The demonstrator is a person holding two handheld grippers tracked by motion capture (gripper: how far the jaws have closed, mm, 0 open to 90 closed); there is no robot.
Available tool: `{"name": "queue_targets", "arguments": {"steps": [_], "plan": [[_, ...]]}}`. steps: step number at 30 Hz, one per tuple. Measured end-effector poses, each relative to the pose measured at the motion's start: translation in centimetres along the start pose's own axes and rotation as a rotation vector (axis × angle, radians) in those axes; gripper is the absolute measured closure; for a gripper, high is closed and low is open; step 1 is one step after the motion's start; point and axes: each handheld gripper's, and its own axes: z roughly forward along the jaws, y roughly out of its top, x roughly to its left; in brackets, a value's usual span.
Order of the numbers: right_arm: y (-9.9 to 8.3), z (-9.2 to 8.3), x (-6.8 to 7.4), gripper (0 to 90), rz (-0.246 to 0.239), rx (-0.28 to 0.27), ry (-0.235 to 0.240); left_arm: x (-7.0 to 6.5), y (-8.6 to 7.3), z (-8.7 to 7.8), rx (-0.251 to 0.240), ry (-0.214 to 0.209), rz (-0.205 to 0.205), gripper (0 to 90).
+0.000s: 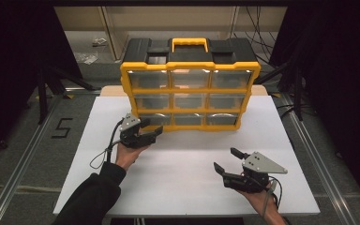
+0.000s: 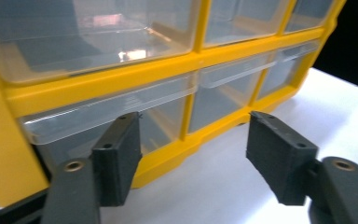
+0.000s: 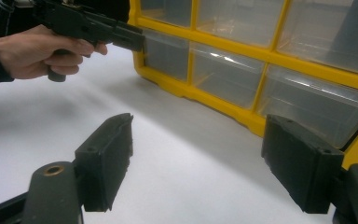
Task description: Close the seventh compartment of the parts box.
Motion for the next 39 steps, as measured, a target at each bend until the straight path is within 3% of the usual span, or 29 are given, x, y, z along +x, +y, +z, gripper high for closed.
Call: {"name": "queue_targets", "arguments": {"steps": [10, 22, 34, 39], "plan": [[0.0, 0.0, 0.0, 25.7, -0.001, 0.001, 0.002, -1.1, 0.1, -1.3, -0.022, -0.053, -0.013, 24.0], [0.0, 0.0, 0.1, 25.7, -0.001, 0.000, 0.004, -2.3, 0.1, -2.7, -0.036, -0.103, -0.003, 23.7], [0.0, 0.0, 0.1, 25.7, -0.001, -0.001, 0.002, -4.0, -0.5, -3.6, -0.031, -0.142, 0.043, 23.2], [0.0, 0.0, 0.1, 25.7, 0.000, 0.000, 0.002, -4.2, -0.6, -4.1, -0.038, -0.149, 0.036, 22.9]]}}
